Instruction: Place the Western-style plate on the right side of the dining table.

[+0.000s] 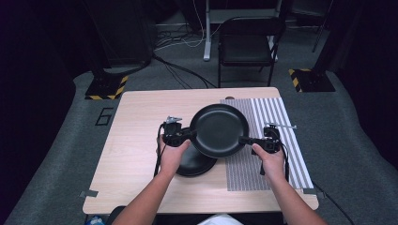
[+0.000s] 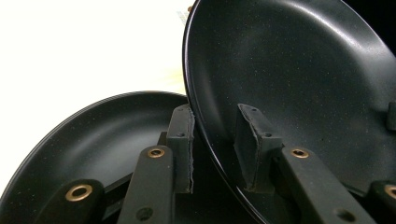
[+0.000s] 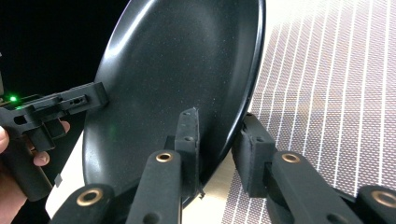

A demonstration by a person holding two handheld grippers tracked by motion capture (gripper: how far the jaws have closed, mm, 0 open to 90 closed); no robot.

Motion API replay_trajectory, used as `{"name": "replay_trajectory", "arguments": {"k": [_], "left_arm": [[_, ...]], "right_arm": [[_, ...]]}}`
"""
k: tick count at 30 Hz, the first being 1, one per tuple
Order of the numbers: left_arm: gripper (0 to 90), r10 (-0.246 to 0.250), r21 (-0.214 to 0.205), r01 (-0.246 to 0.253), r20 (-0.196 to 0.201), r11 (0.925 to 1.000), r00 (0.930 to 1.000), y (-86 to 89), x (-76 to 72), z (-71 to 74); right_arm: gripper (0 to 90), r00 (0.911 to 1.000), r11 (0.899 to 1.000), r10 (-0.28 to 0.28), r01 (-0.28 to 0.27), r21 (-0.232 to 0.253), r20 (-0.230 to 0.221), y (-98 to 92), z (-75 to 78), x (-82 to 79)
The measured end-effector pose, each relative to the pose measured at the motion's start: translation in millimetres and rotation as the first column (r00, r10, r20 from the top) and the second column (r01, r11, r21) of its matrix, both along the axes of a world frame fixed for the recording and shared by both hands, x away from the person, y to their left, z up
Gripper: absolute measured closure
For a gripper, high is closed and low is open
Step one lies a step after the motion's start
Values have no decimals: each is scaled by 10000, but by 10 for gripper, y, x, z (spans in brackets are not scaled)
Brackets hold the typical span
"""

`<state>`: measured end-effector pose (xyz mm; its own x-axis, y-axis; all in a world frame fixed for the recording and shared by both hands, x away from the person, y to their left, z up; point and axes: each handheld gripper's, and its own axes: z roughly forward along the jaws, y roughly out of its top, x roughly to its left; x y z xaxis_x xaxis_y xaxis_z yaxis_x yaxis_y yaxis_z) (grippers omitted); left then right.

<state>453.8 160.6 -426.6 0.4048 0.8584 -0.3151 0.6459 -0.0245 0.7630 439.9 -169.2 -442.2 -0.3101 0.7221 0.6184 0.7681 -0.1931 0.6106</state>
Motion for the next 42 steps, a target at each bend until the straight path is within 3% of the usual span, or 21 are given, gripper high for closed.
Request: {"name": "replay_trajectory", "arguments": {"k": [42], "left_arm": [[680, -585, -90, 585, 43, 9982, 9983, -261, 111, 31]], "right_arm": [[724, 9979, 9979, -637, 635, 145, 120, -240, 35, -127]]}}
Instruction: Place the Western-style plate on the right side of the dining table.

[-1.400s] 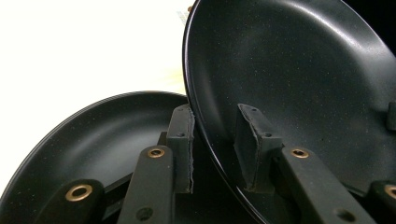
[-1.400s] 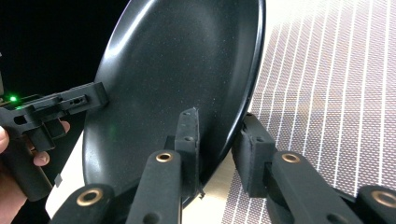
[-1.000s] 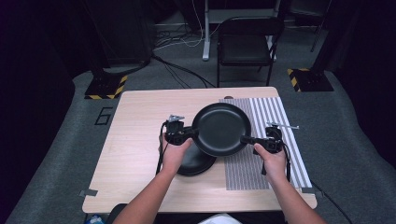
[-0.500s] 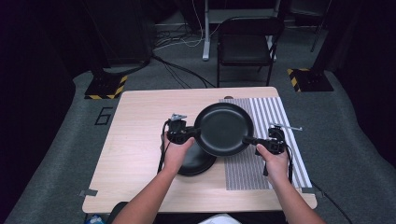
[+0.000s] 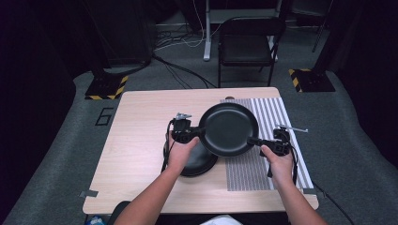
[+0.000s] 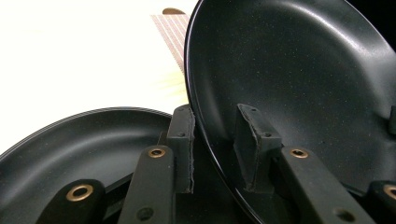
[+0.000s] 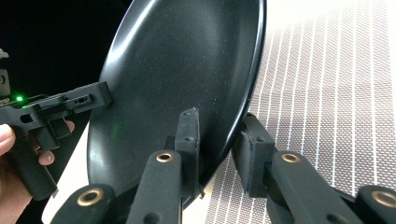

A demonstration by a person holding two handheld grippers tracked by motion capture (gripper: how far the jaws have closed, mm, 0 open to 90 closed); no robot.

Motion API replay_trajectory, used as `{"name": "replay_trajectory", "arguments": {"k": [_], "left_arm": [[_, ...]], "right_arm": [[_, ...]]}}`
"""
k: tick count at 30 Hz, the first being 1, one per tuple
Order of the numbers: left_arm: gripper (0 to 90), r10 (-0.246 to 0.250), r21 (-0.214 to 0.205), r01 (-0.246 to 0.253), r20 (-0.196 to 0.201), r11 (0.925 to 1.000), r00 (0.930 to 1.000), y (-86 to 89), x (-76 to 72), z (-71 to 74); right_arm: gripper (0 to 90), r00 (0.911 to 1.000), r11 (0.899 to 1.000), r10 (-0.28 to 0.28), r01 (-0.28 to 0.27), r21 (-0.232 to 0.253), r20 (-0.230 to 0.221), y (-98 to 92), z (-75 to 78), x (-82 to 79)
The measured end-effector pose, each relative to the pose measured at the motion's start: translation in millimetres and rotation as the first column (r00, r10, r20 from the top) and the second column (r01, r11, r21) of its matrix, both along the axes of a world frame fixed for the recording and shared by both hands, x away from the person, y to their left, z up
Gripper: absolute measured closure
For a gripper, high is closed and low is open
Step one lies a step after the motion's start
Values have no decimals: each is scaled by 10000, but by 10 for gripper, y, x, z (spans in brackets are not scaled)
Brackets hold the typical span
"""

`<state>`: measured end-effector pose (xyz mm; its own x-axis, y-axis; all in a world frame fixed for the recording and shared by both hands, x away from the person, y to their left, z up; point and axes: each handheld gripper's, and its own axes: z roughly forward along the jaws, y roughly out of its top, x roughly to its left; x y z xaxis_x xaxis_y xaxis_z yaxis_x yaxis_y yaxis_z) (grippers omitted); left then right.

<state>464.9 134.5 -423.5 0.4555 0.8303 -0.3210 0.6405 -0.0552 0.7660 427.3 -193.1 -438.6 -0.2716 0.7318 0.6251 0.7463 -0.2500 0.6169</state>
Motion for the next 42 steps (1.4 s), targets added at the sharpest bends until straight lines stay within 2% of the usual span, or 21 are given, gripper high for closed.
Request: {"name": "replay_trajectory", "arguments": {"k": [13, 23, 42], "left_arm": [[681, -394, -29, 394, -93, 9992, 9992, -139, 34, -27], [682, -721, 24, 721, -1, 9974, 9974, -253, 72, 8], [682, -1022, -47, 1022, -21, 9947, 9948, -405, 121, -1]], "right_arm": [[724, 9993, 9993, -370, 370, -35, -62, -119, -23, -84], [724, 9973, 9973, -723, 724, 94, -94, -234, -8, -148], [724, 9944, 9943, -1058, 1058, 95, -71, -354, -13, -207]]}}
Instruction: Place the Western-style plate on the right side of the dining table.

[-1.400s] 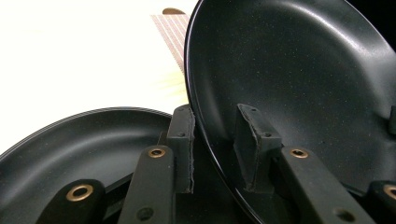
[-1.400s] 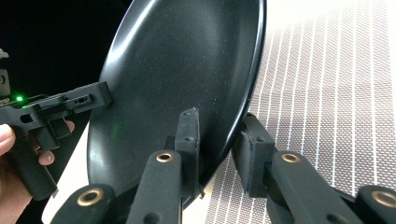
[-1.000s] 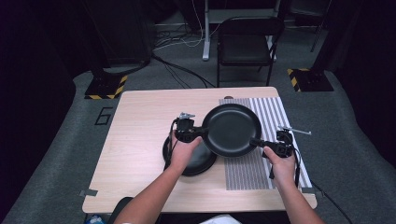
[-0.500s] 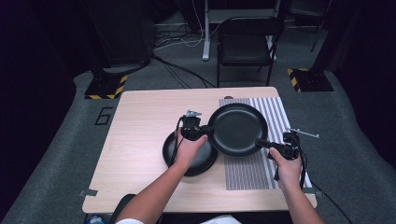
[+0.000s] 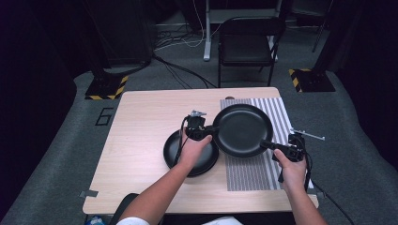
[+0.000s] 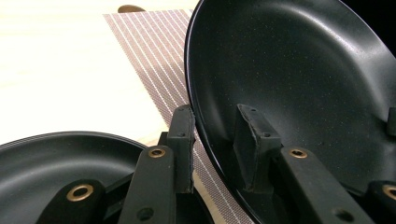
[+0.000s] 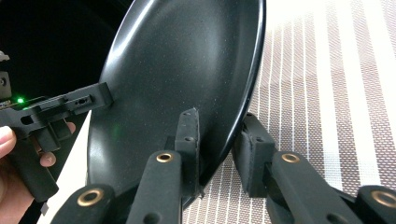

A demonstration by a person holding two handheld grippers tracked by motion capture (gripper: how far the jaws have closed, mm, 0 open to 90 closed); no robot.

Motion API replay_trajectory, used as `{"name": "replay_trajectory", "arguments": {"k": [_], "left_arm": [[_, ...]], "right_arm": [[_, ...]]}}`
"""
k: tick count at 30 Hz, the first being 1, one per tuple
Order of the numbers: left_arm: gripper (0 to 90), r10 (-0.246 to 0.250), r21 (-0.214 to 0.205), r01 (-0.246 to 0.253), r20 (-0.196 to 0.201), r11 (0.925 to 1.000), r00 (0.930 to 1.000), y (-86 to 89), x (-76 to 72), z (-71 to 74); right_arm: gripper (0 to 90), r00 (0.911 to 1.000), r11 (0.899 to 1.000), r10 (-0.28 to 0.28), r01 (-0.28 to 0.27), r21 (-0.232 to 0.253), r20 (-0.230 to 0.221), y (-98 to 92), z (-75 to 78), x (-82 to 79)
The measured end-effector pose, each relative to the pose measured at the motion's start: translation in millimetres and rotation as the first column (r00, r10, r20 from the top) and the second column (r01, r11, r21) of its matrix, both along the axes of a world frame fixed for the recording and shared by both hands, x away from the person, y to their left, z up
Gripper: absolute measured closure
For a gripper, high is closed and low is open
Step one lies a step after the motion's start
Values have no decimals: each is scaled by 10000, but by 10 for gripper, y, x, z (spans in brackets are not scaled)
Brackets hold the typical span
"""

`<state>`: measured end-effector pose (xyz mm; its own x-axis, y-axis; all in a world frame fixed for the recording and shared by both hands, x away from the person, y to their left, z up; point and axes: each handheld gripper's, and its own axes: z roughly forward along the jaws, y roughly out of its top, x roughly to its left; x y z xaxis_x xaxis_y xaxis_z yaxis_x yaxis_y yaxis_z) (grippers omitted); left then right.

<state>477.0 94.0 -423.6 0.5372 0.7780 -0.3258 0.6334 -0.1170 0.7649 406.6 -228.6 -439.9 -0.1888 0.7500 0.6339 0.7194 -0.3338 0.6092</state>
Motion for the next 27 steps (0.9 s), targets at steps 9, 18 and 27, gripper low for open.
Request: {"name": "replay_trajectory", "arguments": {"k": [9, 18, 27], "left_arm": [[683, -120, -56, 120, 0, 9999, 9999, -83, 28, 2], [683, -260, -92, 260, -30, 9996, 9997, -171, 48, 1], [683, -415, -82, 414, -119, 9991, 9991, -243, 67, -15]], "right_arm": [[724, 9998, 9998, -218, 218, 42, -38, -64, 1, -27], [724, 9991, 9991, -418, 418, 17, 16, -135, 10, -61], [724, 9983, 9983, -583, 583, -21, -3, -201, -1, -88]]}}
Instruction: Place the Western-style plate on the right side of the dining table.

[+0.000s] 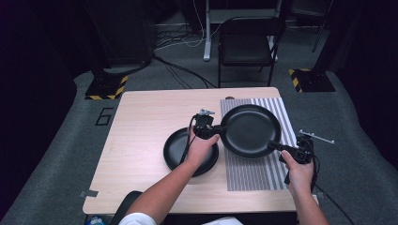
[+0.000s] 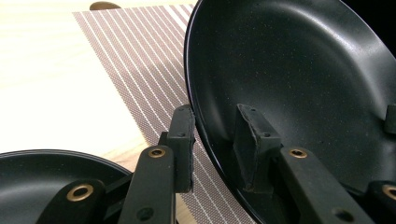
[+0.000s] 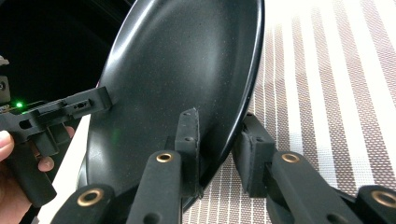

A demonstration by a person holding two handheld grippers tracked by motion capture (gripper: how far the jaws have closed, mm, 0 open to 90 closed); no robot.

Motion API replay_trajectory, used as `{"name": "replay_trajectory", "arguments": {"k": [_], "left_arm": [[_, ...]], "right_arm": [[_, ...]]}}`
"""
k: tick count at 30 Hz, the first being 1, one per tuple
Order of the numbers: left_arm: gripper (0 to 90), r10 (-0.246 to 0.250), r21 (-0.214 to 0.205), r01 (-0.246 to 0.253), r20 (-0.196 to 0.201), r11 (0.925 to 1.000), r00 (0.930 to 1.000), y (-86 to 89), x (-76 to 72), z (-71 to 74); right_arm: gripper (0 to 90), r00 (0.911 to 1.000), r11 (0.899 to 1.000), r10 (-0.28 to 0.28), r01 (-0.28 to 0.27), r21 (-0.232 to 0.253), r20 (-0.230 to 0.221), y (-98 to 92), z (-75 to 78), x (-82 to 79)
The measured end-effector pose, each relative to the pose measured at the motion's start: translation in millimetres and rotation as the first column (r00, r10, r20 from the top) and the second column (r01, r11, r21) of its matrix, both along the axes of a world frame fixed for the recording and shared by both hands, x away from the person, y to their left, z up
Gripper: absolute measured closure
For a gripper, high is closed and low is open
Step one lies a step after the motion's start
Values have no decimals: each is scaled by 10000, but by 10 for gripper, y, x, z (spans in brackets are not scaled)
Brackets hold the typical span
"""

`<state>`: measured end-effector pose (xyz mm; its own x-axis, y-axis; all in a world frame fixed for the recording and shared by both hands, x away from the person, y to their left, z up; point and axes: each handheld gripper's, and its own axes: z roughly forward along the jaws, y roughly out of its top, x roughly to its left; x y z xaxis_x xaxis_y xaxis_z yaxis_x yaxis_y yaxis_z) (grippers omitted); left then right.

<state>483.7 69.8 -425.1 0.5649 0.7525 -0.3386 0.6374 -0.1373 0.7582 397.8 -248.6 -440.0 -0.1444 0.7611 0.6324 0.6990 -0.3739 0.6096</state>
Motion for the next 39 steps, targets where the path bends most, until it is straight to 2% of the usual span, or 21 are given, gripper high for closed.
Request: {"name": "replay_trajectory", "arguments": {"k": [11, 30, 39], "left_arm": [[683, -176, -132, 175, -103, 9998, 9998, -92, 25, -24], [681, -471, -89, 468, -354, 9989, 9983, -242, 95, -91], [681, -513, 17, 515, -520, 9987, 9973, -314, 131, -156]], "right_arm": [[725, 9997, 9997, -243, 243, 45, -57, -66, 1, -43], [727, 9983, 9984, -568, 568, 15, -100, -187, -39, -66], [726, 9974, 9978, -625, 633, 218, -355, -261, -120, -37]]}}
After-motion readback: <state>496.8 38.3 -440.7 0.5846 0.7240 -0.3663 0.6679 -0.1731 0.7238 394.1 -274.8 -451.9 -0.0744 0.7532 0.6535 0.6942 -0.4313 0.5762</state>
